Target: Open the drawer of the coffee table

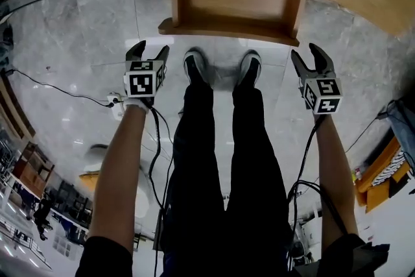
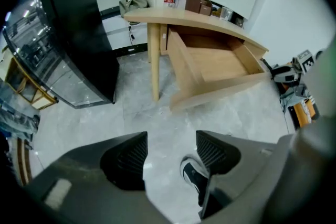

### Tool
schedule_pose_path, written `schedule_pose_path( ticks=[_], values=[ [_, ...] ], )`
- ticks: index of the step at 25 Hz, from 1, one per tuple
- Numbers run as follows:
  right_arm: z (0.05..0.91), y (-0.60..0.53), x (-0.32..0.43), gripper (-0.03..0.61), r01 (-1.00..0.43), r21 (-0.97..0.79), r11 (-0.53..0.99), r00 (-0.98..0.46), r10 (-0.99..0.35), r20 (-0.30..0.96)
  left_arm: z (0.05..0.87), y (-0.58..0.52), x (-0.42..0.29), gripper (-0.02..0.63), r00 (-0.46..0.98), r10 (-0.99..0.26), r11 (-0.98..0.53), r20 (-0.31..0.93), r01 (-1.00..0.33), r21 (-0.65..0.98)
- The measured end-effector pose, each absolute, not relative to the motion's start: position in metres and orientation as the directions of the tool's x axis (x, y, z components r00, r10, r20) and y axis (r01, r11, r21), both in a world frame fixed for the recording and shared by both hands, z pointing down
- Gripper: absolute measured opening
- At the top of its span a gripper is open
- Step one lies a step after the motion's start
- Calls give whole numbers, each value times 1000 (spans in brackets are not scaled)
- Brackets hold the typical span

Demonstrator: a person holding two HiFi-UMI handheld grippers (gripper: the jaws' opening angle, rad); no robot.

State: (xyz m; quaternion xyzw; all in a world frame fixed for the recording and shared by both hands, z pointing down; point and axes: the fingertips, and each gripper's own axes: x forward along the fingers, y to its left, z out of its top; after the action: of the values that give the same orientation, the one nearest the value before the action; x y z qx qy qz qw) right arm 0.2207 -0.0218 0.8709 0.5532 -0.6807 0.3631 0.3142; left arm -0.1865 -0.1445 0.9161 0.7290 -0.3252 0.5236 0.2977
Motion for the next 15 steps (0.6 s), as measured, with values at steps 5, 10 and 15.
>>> schedule_pose_path(
  ticks=[5, 10, 15],
  values=[
    [816, -23, 245, 218, -986, -163, 38, -156, -562, 812, 869, -137, -216, 301, 211, -193, -532, 958, -843, 78],
    [733, -64, 238, 204, -982, -173, 76, -178, -674, 717, 791, -169, -186, 274, 299, -334, -473, 894, -874, 115],
    [645, -108, 206, 182, -967, -219, 128, -236, -771, 592, 691, -201, -125, 222, 437, -456, -484, 775, -853, 196]
  ],
)
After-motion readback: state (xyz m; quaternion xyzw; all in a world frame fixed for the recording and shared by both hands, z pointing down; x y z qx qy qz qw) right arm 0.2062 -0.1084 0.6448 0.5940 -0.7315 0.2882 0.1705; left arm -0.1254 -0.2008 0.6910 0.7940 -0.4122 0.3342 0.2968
